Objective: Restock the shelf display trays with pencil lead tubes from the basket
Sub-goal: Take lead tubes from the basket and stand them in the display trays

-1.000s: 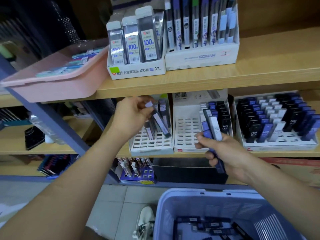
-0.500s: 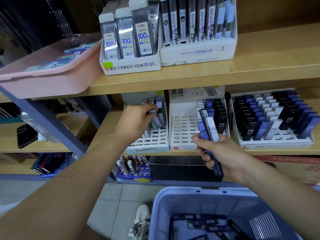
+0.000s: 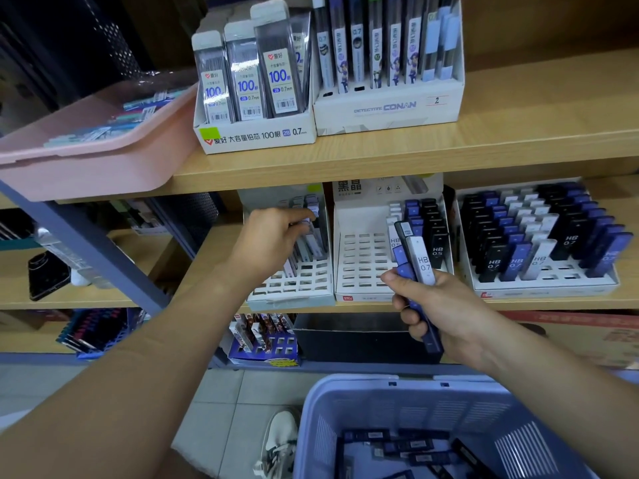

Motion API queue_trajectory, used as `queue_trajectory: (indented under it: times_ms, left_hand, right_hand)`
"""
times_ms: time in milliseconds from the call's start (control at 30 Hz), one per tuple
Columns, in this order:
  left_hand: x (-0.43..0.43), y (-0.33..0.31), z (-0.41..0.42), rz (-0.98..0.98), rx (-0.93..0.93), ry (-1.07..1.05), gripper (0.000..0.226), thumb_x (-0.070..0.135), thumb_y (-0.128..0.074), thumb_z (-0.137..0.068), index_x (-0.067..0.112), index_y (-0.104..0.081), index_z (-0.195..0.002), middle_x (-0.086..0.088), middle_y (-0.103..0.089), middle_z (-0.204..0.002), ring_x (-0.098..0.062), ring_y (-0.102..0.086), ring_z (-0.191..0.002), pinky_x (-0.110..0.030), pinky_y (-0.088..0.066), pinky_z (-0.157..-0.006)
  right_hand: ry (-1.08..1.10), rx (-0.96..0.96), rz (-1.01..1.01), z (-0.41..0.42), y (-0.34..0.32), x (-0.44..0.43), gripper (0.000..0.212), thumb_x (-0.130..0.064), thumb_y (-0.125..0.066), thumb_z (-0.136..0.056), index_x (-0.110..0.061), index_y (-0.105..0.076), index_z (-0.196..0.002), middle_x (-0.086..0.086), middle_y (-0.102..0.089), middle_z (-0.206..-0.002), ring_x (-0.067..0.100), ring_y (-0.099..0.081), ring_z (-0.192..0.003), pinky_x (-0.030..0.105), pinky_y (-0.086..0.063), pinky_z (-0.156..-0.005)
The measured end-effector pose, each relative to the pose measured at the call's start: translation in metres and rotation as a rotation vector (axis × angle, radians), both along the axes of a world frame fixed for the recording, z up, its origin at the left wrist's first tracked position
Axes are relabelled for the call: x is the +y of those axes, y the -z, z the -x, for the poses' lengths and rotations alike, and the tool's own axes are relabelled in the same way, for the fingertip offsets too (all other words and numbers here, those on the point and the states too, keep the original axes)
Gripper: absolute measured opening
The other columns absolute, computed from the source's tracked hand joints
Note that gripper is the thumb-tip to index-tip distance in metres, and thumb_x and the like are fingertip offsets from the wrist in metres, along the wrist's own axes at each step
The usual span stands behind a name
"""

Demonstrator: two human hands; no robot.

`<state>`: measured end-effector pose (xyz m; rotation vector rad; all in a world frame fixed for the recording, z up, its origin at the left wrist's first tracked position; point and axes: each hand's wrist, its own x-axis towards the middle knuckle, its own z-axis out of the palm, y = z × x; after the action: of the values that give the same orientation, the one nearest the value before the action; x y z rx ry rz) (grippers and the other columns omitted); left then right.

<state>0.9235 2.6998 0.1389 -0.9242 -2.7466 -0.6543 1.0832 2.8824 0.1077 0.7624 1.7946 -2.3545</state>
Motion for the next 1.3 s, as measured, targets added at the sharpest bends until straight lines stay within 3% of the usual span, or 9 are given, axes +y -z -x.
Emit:
queue_trajectory:
  times_ms: [100,333,533,633,767,867,967,1100,1300]
  left_hand:
    - [0.002,0.001,0.010,0.022,0.115,0.044,0.026,0.007,-0.055,-0.094,0.009,-0.068,-0.117,-0.013,-0.066,-0.108,-0.030,-0.060,-0.101,-0.032,-0.047,-0.086]
    - [0.008,-0.005,0.017,0.085,0.129,0.010,0.025,0.004,-0.056,-0.091,0.010,-0.071,-0.111,-0.013,-0.066,-0.110,-0.033,-0.060,-0.102,-0.039,-0.050,-0.086]
    - [0.009,-0.007,0.011,0.199,0.056,0.001,0.021,0.008,-0.053,-0.093,0.010,-0.070,-0.106,-0.009,-0.065,-0.108,-0.028,-0.058,-0.102,-0.029,-0.046,-0.082]
    - [0.010,-0.004,0.007,0.114,0.064,-0.056,0.022,0.013,-0.058,-0.093,0.014,-0.068,-0.112,-0.002,-0.067,-0.109,-0.022,-0.060,-0.102,-0.022,-0.042,-0.077]
    - [0.015,0.002,0.010,0.044,0.163,-0.017,0.006,0.012,-0.067,-0.085,0.008,-0.069,-0.089,-0.006,-0.068,-0.089,-0.025,-0.060,-0.086,-0.033,-0.050,-0.073]
    - [0.017,0.007,0.017,0.084,0.222,0.048,0.008,0.009,-0.069,-0.082,0.005,-0.071,-0.076,-0.008,-0.069,-0.081,-0.030,-0.061,-0.080,-0.039,-0.052,-0.070]
    - [0.016,0.011,0.025,0.109,0.243,0.059,0.011,0.011,-0.066,-0.086,0.007,-0.074,-0.079,-0.010,-0.071,-0.083,-0.033,-0.061,-0.081,-0.040,-0.053,-0.068]
    - [0.017,0.007,0.024,0.101,0.202,0.033,0.015,0.010,-0.063,-0.088,0.010,-0.076,-0.094,-0.010,-0.072,-0.098,-0.032,-0.061,-0.096,-0.040,-0.052,-0.081]
    - [0.023,-0.003,0.009,0.203,0.208,0.003,0.022,0.014,-0.057,-0.091,0.013,-0.069,-0.110,-0.006,-0.066,-0.116,-0.028,-0.054,-0.113,-0.033,-0.046,-0.089]
  right_hand:
    - [0.006,-0.016,0.016,-0.001,-0.002,0.000,0.021,-0.028,-0.070,-0.089,-0.012,-0.065,-0.102,0.001,-0.053,-0.061,0.008,-0.039,-0.045,0.018,-0.030,-0.038]
    - [-0.002,-0.035,0.018,-0.005,-0.004,0.003,0.034,-0.031,-0.070,-0.088,-0.008,-0.064,-0.113,0.001,-0.053,-0.061,0.009,-0.039,-0.045,0.018,-0.030,-0.039]
    - [-0.005,-0.034,0.028,-0.006,-0.005,0.005,0.034,-0.030,-0.070,-0.088,-0.007,-0.064,-0.112,0.001,-0.053,-0.060,0.009,-0.038,-0.045,0.019,-0.029,-0.039]
    - [-0.010,-0.031,0.032,-0.005,-0.006,0.005,0.029,-0.030,-0.070,-0.088,-0.009,-0.064,-0.107,0.002,-0.053,-0.061,0.009,-0.038,-0.045,0.019,-0.028,-0.039]
    - [-0.018,-0.035,0.052,-0.006,-0.006,0.005,0.019,-0.029,-0.070,-0.088,-0.015,-0.063,-0.100,0.003,-0.052,-0.062,0.009,-0.037,-0.045,0.018,-0.028,-0.038]
    - [-0.022,-0.035,0.073,-0.006,-0.007,0.005,0.020,-0.028,-0.070,-0.089,-0.015,-0.063,-0.102,0.003,-0.052,-0.062,0.009,-0.037,-0.044,0.019,-0.027,-0.038]
    - [-0.031,-0.039,0.098,-0.006,-0.007,0.005,0.026,-0.025,-0.070,-0.088,-0.013,-0.064,-0.110,0.004,-0.053,-0.062,0.010,-0.037,-0.044,0.019,-0.027,-0.038]
    - [-0.066,-0.043,0.160,-0.007,-0.008,0.006,0.032,-0.021,-0.069,-0.088,-0.014,-0.063,-0.119,0.006,-0.054,-0.064,0.011,-0.036,-0.044,0.018,-0.027,-0.036]
    - [-0.235,-0.037,0.216,-0.013,-0.017,0.005,0.029,-0.018,-0.063,-0.089,-0.011,-0.064,-0.117,0.005,-0.050,-0.063,0.010,-0.035,-0.046,0.016,-0.026,-0.036]
